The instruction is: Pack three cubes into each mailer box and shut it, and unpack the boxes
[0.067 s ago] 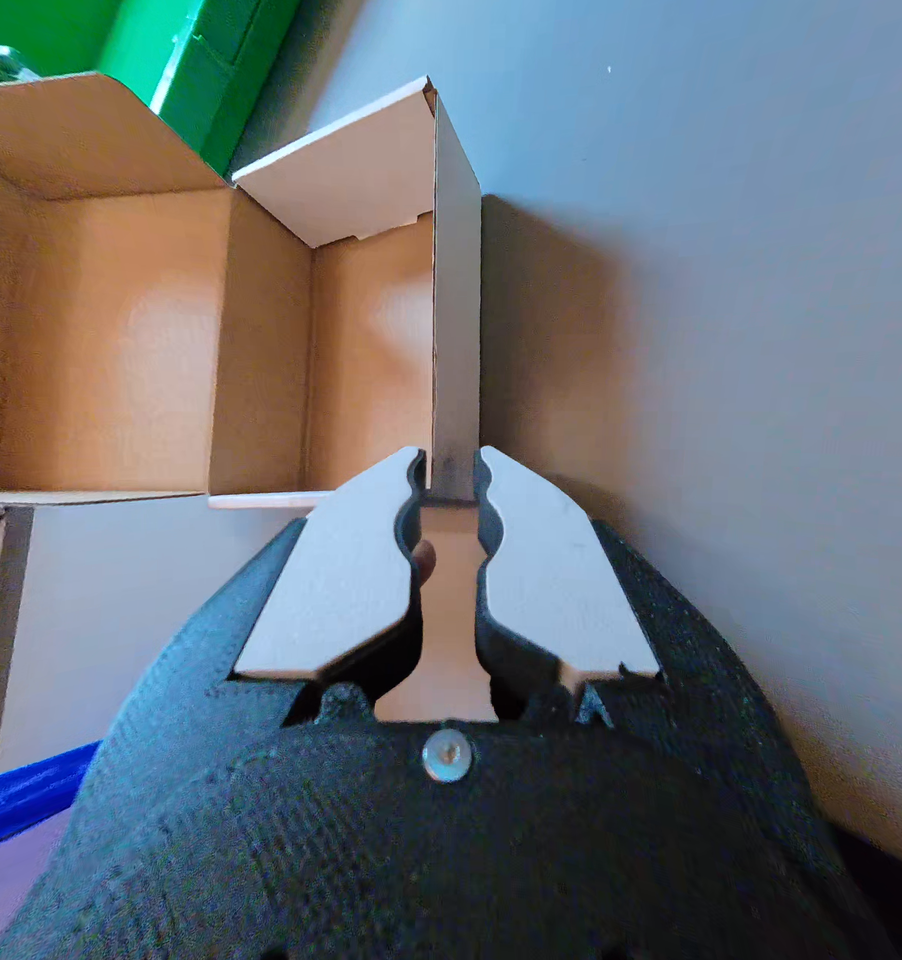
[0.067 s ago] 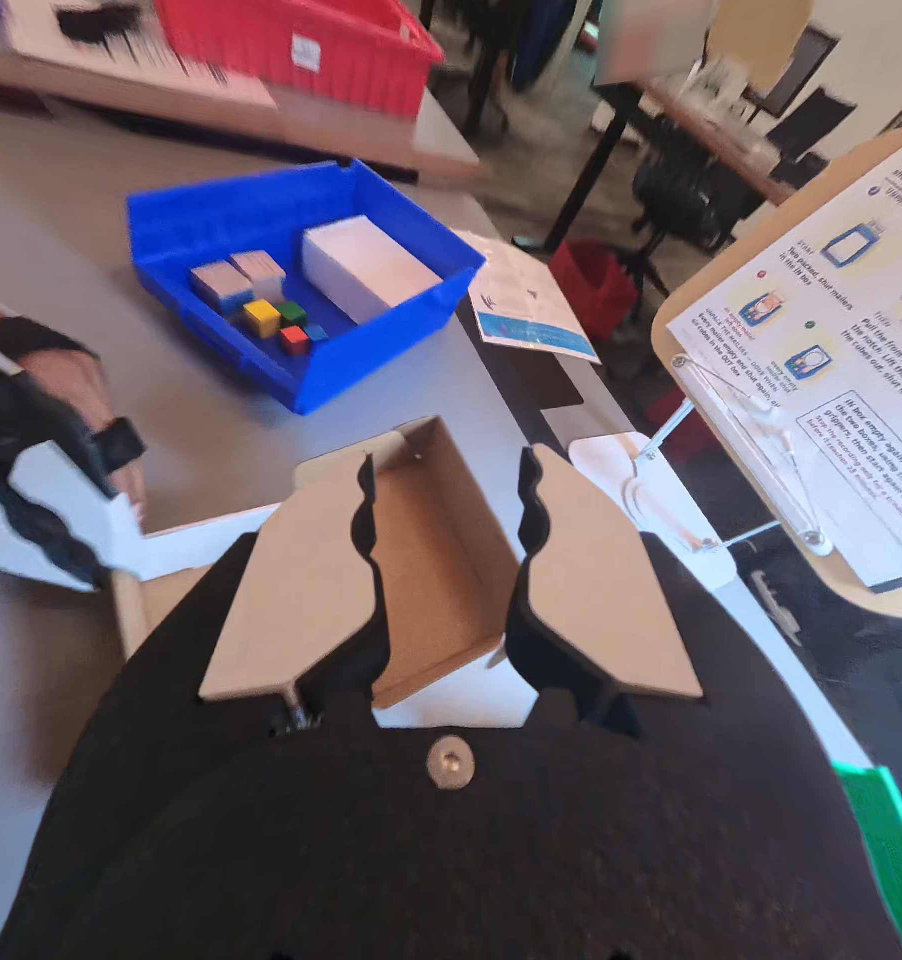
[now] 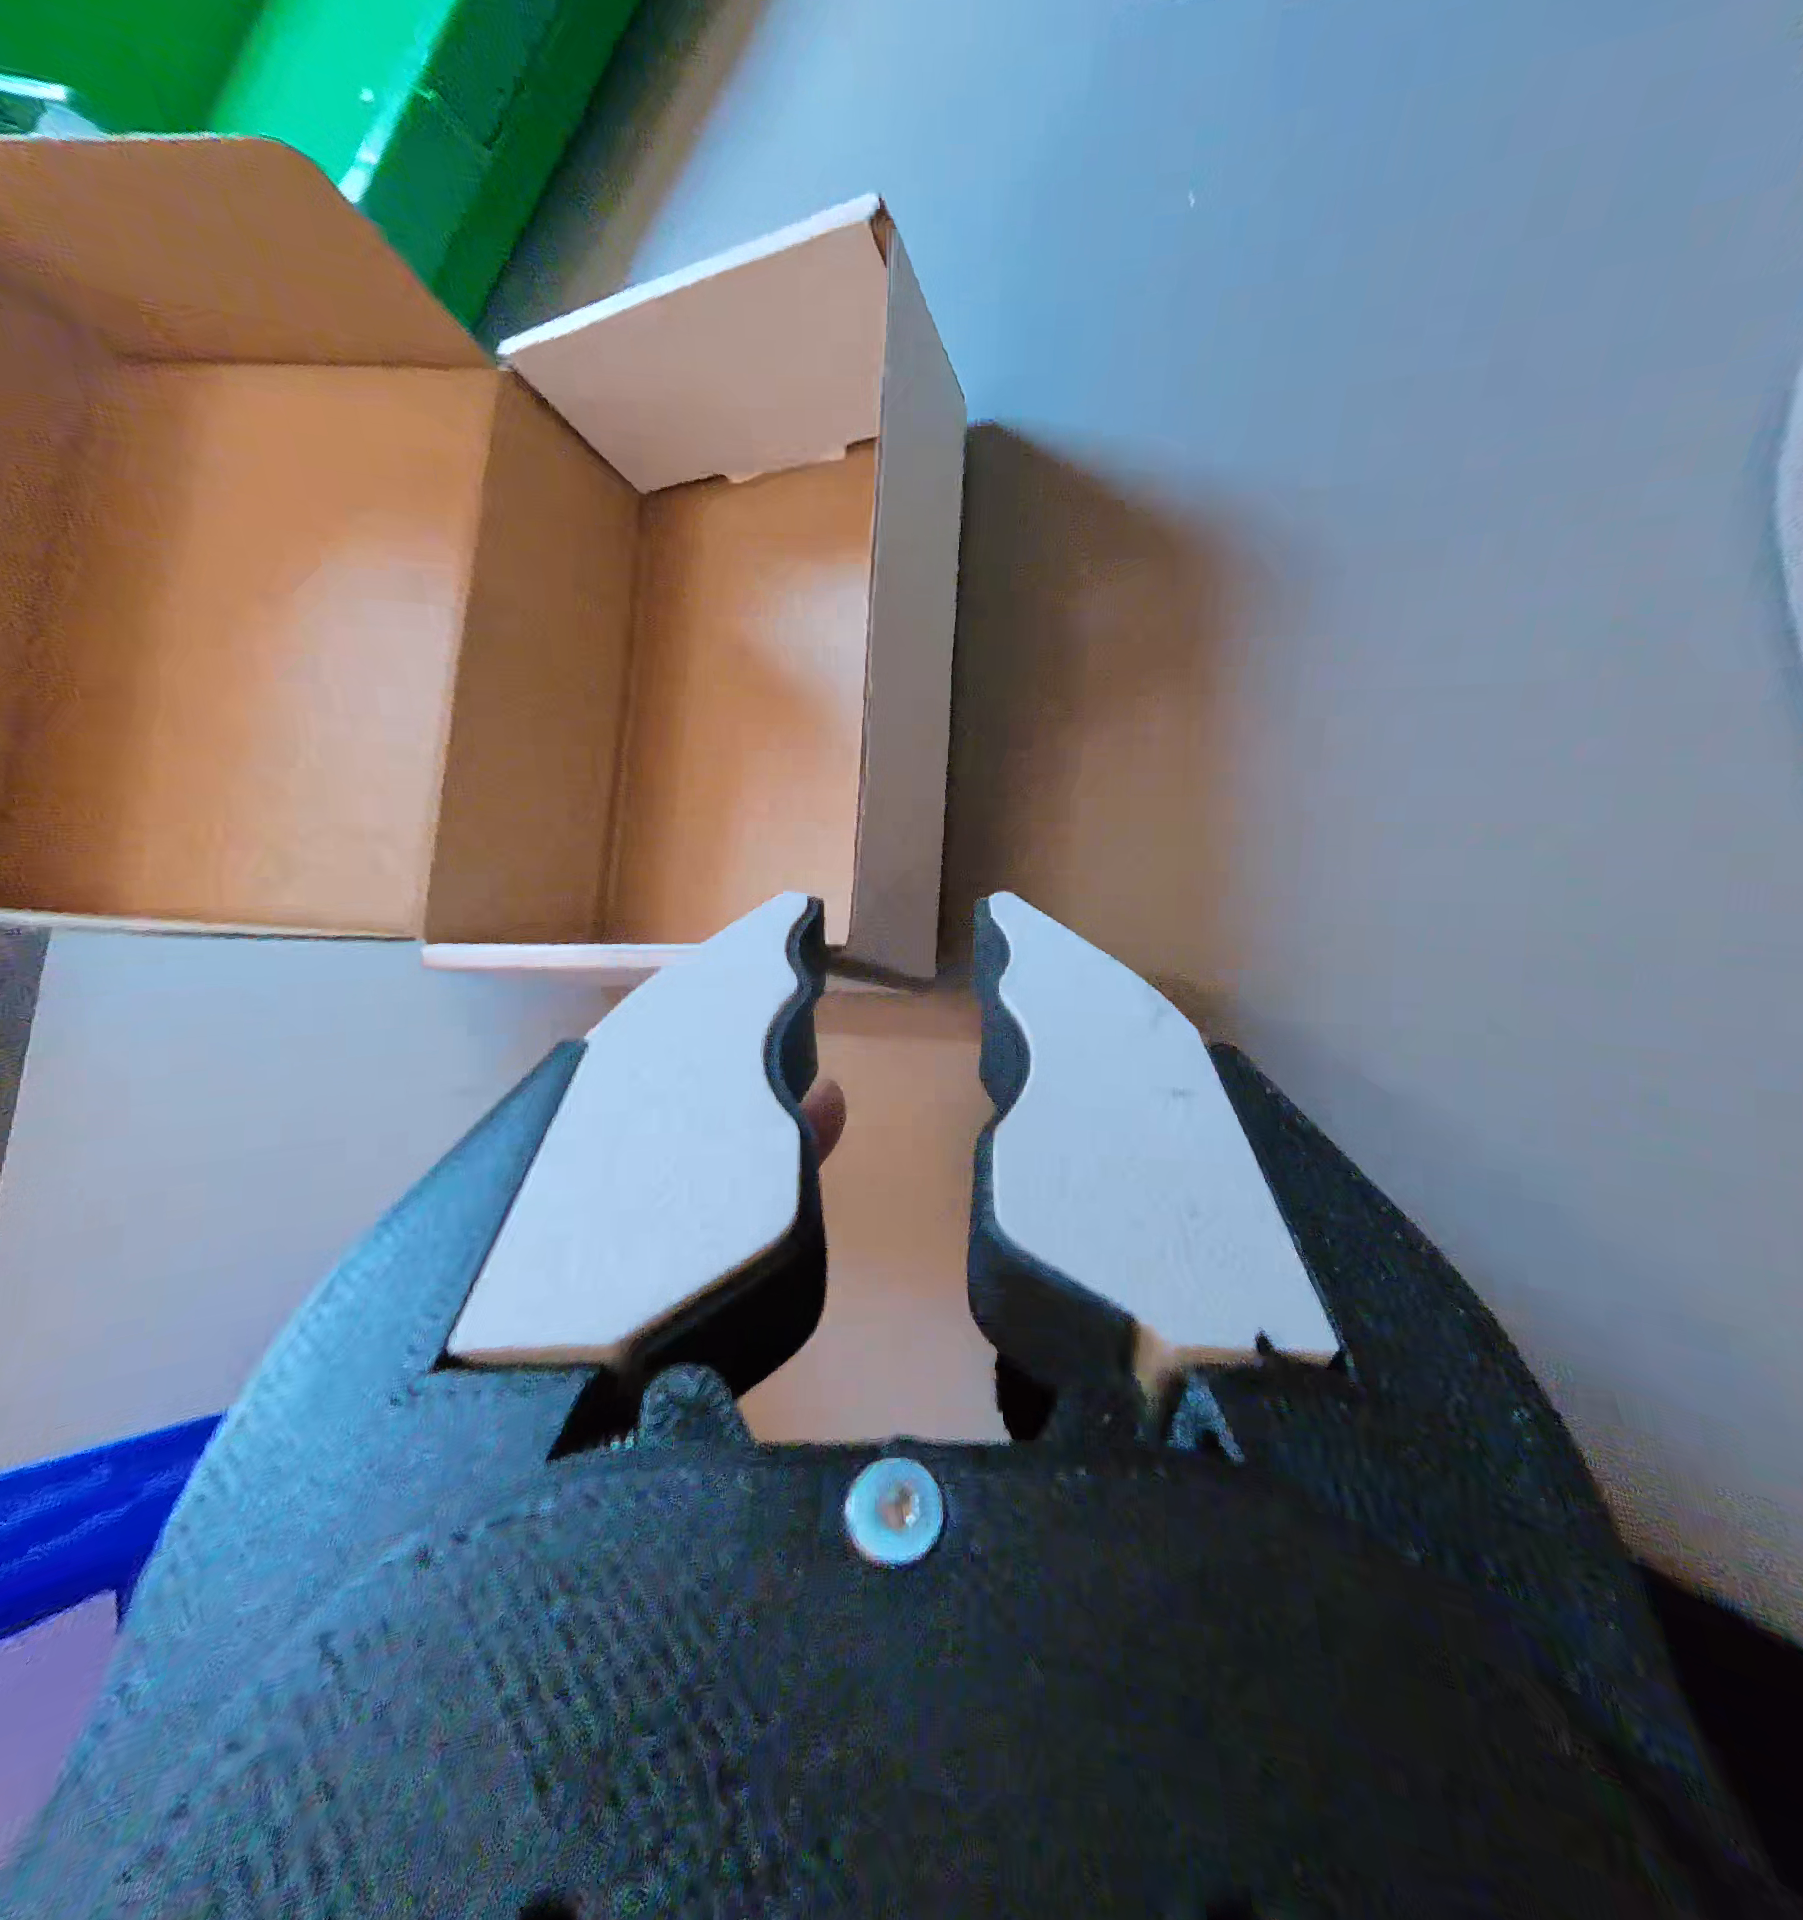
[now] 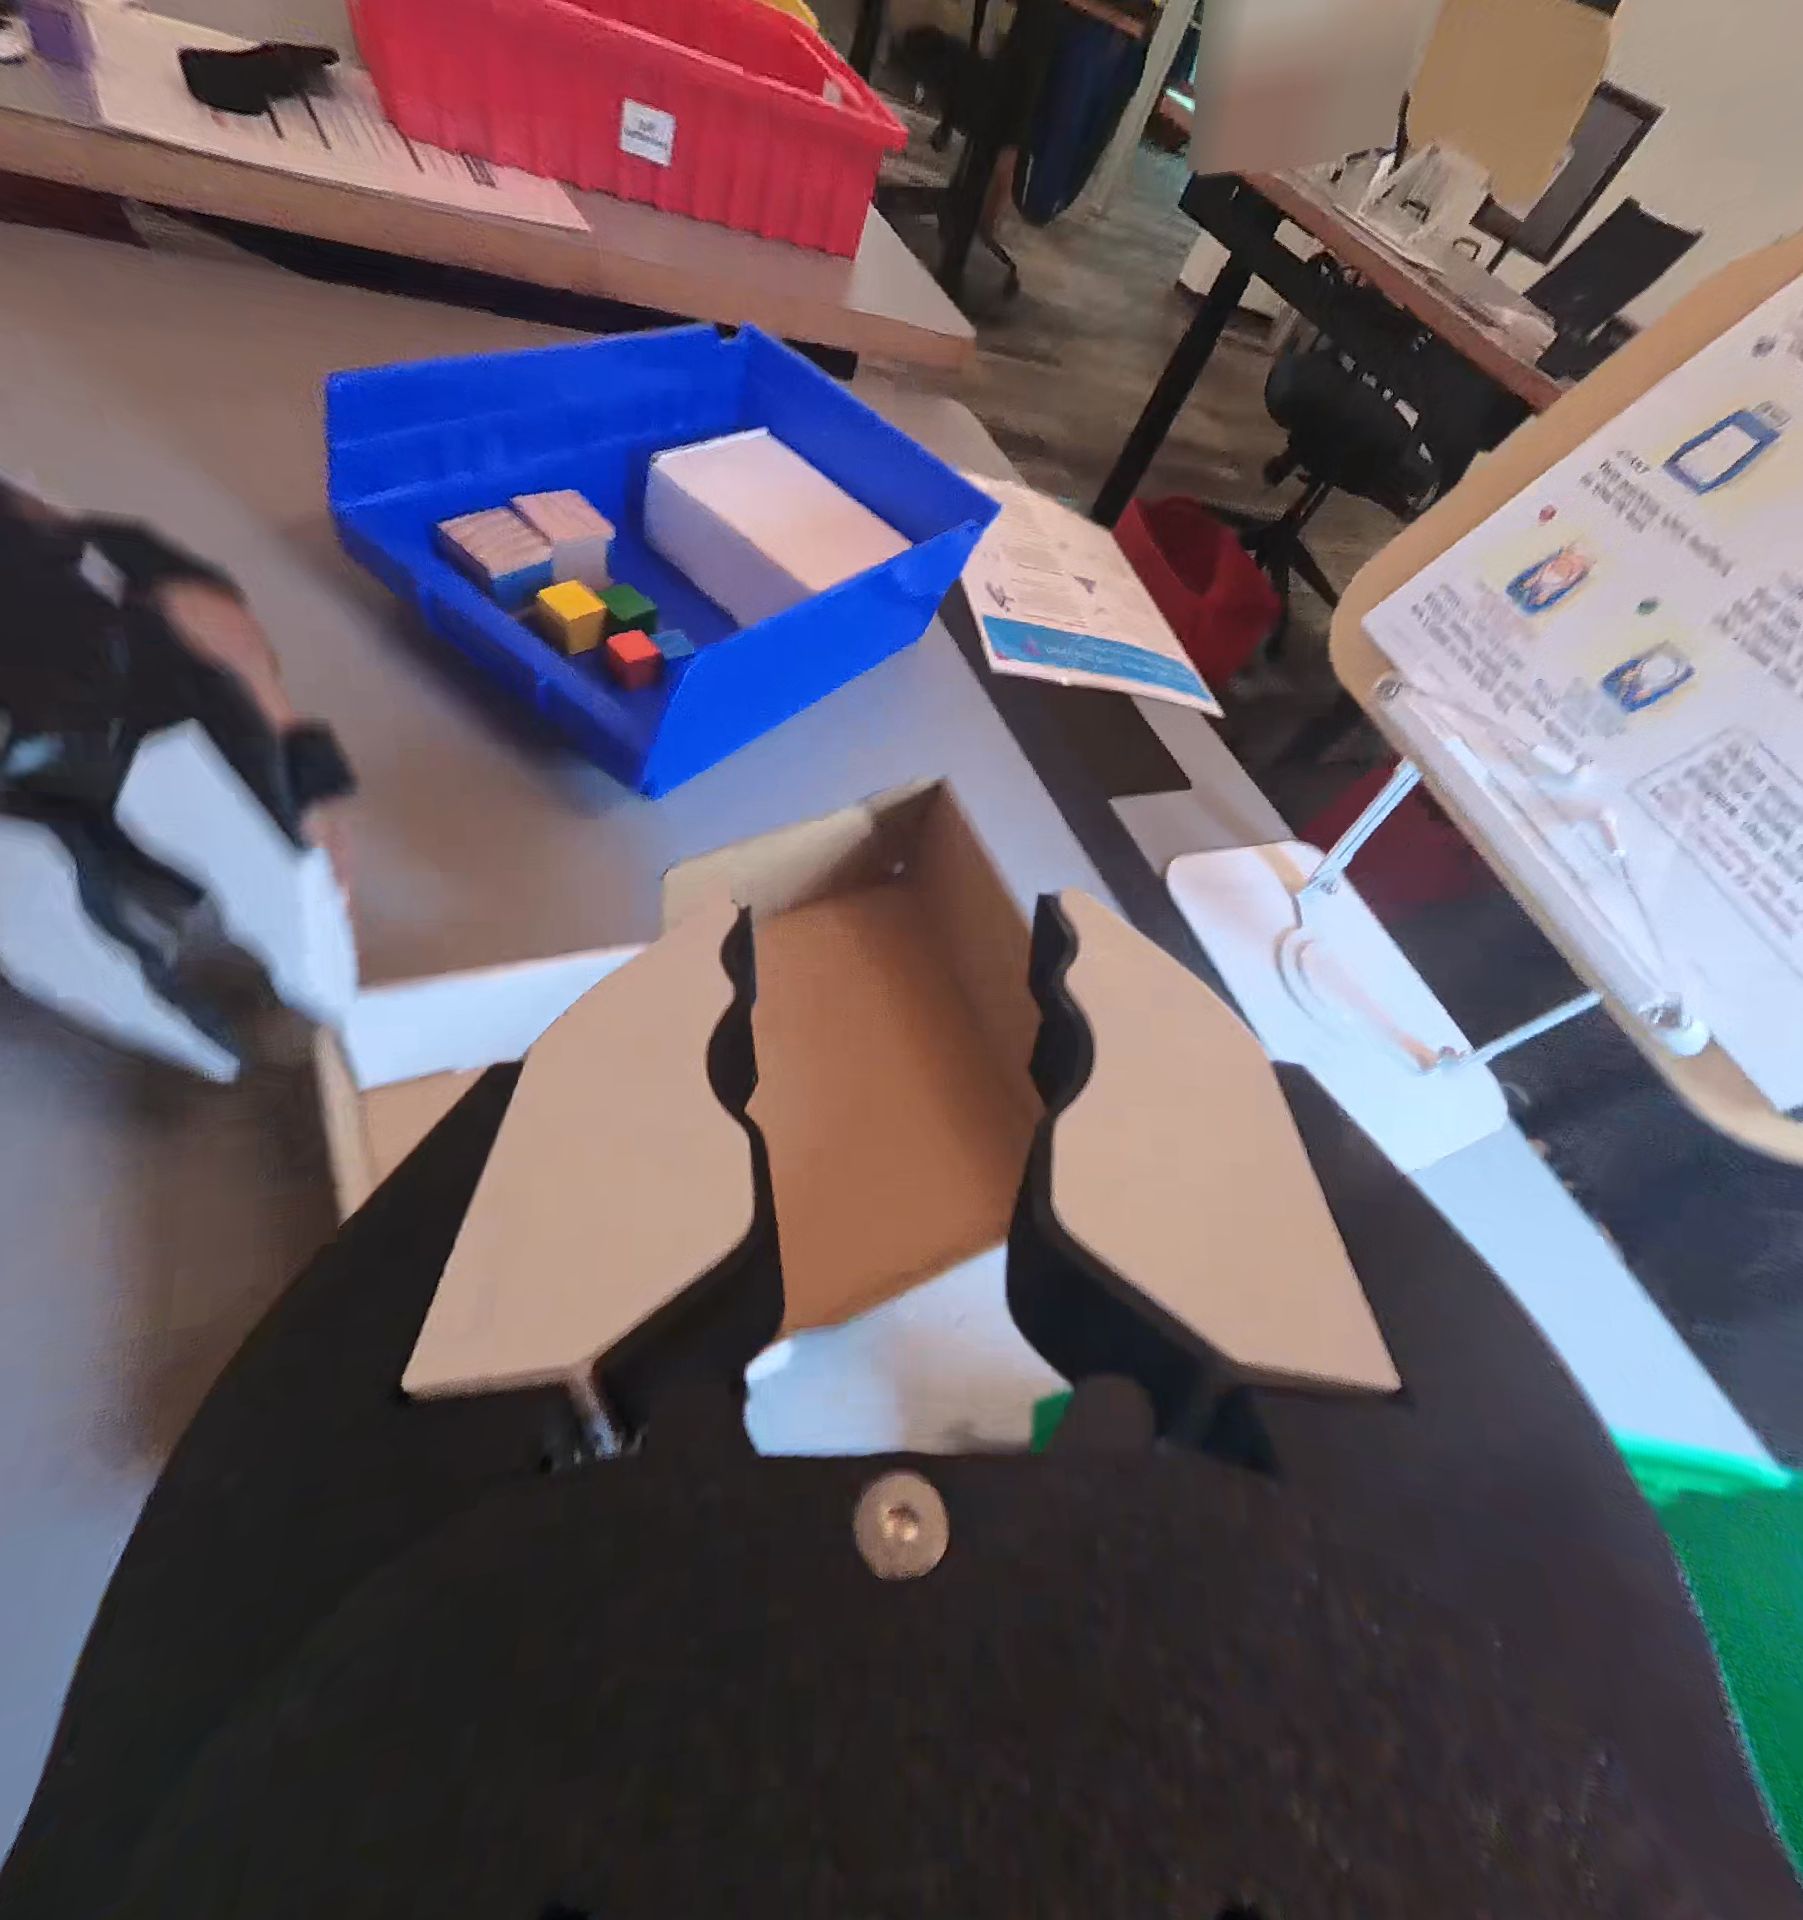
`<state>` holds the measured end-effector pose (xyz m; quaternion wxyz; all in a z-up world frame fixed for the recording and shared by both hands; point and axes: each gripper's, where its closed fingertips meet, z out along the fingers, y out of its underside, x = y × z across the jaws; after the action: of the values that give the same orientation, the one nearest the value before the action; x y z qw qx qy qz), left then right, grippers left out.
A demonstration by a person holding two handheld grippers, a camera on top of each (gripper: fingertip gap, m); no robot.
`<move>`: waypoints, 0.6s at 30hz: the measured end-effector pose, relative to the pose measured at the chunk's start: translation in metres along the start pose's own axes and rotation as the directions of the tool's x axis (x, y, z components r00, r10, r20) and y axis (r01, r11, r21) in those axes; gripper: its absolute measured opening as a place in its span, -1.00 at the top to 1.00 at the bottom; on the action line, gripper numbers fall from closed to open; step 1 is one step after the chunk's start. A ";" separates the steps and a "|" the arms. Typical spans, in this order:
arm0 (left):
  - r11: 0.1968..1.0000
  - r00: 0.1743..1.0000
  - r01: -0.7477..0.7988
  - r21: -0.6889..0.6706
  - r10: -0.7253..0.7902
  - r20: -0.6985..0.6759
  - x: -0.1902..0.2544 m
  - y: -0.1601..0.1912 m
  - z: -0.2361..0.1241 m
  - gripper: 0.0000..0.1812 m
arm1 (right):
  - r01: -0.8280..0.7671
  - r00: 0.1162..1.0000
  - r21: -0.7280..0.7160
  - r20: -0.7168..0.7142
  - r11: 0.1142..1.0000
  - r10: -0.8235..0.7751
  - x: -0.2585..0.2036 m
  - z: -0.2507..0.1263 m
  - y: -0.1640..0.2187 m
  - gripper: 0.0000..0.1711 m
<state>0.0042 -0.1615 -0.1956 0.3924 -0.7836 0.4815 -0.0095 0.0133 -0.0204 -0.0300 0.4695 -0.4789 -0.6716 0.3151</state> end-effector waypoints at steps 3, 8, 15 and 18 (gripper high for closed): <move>0.989 0.991 0.105 0.109 -0.113 0.070 -0.027 0.000 -0.038 0.67 | -0.052 0.998 -0.009 0.023 0.999 0.053 -0.029 -0.018 0.047 0.44; 0.965 0.894 0.251 0.077 -0.261 0.365 -0.117 0.049 -0.112 0.61 | -0.123 0.992 0.048 0.043 0.991 0.121 -0.058 -0.030 0.107 0.50; 0.807 0.870 0.431 -0.405 -0.251 0.425 -0.178 0.178 -0.157 0.53 | -0.089 0.991 0.076 0.104 0.993 0.081 -0.073 -0.035 0.119 0.50; 0.677 0.912 0.410 -0.611 -0.285 0.295 -0.165 0.224 -0.159 0.50 | -0.075 0.970 0.056 0.237 0.996 0.059 -0.101 -0.036 0.119 0.51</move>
<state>-0.3137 -0.1830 -0.1658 0.1211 -0.9457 0.2584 0.1559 0.0983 -0.0753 -0.1540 0.3909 -0.4452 -0.6955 0.4067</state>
